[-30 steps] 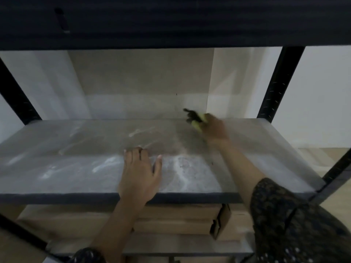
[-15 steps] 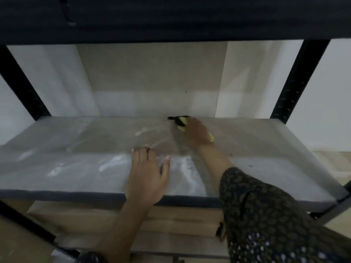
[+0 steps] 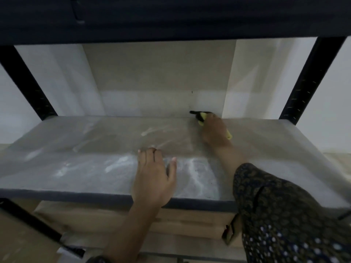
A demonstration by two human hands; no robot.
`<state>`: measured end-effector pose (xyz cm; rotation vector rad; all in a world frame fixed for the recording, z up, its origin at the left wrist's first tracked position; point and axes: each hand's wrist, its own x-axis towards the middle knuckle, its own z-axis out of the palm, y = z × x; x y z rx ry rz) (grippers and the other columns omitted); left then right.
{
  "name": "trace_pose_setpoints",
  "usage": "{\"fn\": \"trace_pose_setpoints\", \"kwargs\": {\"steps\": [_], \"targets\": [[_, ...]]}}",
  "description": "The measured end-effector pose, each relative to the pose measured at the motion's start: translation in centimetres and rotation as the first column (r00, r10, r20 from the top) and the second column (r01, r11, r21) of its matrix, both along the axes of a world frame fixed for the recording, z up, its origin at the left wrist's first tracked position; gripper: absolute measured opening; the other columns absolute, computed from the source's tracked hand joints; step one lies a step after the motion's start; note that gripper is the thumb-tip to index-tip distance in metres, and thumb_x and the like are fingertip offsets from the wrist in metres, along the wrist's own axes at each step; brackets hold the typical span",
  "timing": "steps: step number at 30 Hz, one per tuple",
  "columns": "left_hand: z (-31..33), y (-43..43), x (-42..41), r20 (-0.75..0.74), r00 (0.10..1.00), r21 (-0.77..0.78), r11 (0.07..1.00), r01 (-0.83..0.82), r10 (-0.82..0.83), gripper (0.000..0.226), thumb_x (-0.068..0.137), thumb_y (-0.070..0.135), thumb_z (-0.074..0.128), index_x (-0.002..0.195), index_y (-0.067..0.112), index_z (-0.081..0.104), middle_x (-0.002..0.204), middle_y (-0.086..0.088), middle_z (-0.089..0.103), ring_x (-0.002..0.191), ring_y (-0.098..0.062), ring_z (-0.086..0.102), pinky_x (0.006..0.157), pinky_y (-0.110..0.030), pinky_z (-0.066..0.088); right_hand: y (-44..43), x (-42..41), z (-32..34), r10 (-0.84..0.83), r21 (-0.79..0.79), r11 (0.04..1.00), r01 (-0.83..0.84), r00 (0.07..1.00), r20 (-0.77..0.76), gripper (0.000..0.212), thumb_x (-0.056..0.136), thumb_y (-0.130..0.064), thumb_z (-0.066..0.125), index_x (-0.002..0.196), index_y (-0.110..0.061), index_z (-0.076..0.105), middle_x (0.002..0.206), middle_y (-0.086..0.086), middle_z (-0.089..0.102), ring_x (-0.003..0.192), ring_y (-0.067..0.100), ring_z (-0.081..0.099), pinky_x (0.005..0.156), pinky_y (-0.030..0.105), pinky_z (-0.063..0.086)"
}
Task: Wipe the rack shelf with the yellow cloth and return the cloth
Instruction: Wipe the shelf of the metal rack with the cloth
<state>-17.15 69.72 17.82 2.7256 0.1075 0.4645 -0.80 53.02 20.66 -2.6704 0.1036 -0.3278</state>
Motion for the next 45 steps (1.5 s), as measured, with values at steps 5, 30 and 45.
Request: {"fn": "trace_pose_setpoints", "kwargs": {"steps": [5,30,45], "targets": [[-0.1,0.4,0.3,0.018,1.0,-0.001,1.0,0.013,-0.012,0.064,0.093,0.057,0.018,0.134,0.014,0.042,0.139,-0.007,0.041,0.138,-0.026,0.029,0.112,-0.041,0.032,5.9,-2.9,0.2,0.358,0.006,0.934,-0.358,0.932,-0.061,0.04,0.098,-0.026,0.045,0.132,-0.006,0.045,0.134,0.017,0.052,0.121,0.033,0.051,0.092,0.036,0.042],[1.5,1.9,-2.7,0.272,0.957,-0.07,0.99,0.12,-0.097,0.037,0.092,0.032,0.039,0.112,0.008,0.06,0.107,-0.009,0.06,0.106,-0.029,0.052,0.096,-0.047,0.045,-2.7,-12.3,3.4,0.059,0.314,0.948,-0.046,0.998,-0.031,0.034,0.099,-0.029,0.044,0.122,-0.006,0.051,0.108,0.019,0.064,0.093,0.036,0.063,0.065,0.032,0.042],[-1.5,8.4,-7.8,0.233,0.937,0.294,0.937,0.187,-0.26,0.03,0.087,0.034,0.054,0.11,0.018,0.067,0.107,0.002,0.065,0.1,-0.017,0.058,0.113,-0.044,0.028,6.8,-17.1,1.0,0.24,-0.007,0.97,-0.242,0.966,-0.099,0.031,0.095,-0.015,0.049,0.123,-0.003,0.05,0.115,0.019,0.062,0.104,0.036,0.06,0.072,0.033,0.04]]}}
